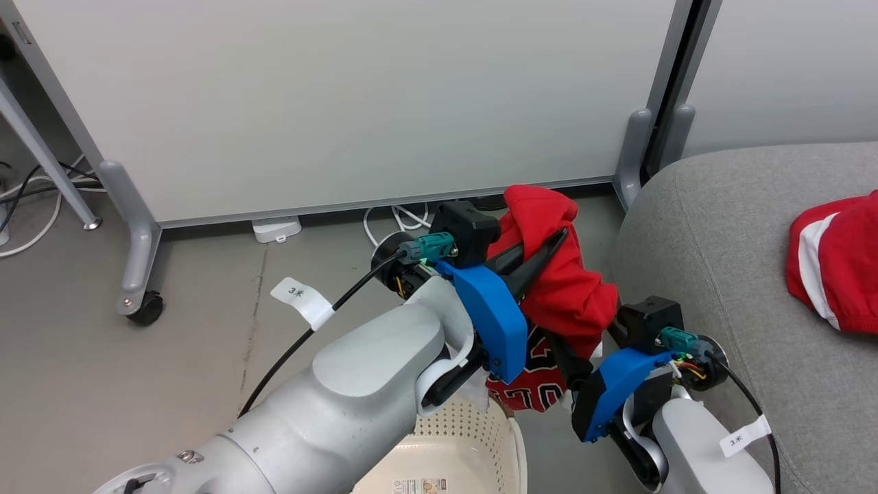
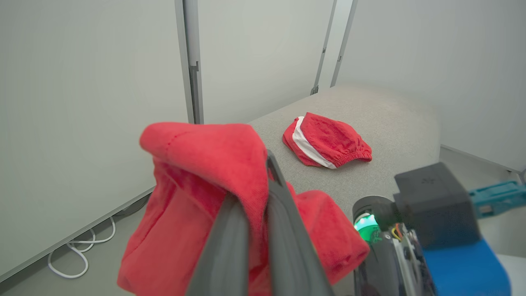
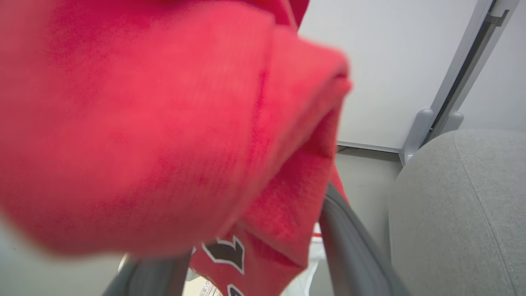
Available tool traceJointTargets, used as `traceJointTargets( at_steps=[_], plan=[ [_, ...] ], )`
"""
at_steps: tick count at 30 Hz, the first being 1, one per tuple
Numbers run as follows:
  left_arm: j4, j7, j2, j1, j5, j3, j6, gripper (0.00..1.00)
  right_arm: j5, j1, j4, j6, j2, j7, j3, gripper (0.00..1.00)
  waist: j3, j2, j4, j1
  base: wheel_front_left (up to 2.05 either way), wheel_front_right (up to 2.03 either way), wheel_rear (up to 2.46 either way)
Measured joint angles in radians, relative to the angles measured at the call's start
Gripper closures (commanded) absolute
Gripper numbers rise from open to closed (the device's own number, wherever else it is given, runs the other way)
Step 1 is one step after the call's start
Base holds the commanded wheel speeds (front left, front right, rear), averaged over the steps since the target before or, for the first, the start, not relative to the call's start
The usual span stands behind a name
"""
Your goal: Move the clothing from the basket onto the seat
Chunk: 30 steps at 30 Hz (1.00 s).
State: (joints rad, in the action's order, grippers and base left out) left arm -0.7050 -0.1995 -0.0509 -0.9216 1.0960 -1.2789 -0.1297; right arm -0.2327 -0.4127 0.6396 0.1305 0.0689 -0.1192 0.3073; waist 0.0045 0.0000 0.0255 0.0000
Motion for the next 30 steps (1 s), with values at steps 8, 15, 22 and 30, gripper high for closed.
traceJointTargets(
  at_steps=[8,15,22,30],
  plan=[
    [-0.006,0.0,0.0,0.0,0.003,-0.001,0.0,1.0,-0.035,-0.042,0.085,0.0,-0.003,-0.031,0.036,1.0,0.002,0.0001,-0.001,0.0,0.0,0.0,0.0],
    [-0.009,0.003,0.0,0.002,0.006,-0.001,0.0,1.0,-0.057,-0.061,0.122,0.0,-0.004,-0.064,0.06,1.0,0.001,0.0001,-0.007,0.0,0.0,0.0,0.0],
    [-0.015,0.001,0.0,0.002,0.006,-0.001,0.0,1.0,-0.068,-0.074,0.146,0.0,-0.004,-0.083,0.078,1.0,-0.001,0.0001,-0.011,0.0001,0.0,0.0,0.0],
    [-0.022,-0.003,0.0,0.002,0.005,-0.001,0.0,0.23,-0.078,-0.083,0.163,0.0,-0.003,-0.099,0.089,1.0,-0.003,0.0001,-0.01,0.0,0.0,0.0,0.0]
  ],
)
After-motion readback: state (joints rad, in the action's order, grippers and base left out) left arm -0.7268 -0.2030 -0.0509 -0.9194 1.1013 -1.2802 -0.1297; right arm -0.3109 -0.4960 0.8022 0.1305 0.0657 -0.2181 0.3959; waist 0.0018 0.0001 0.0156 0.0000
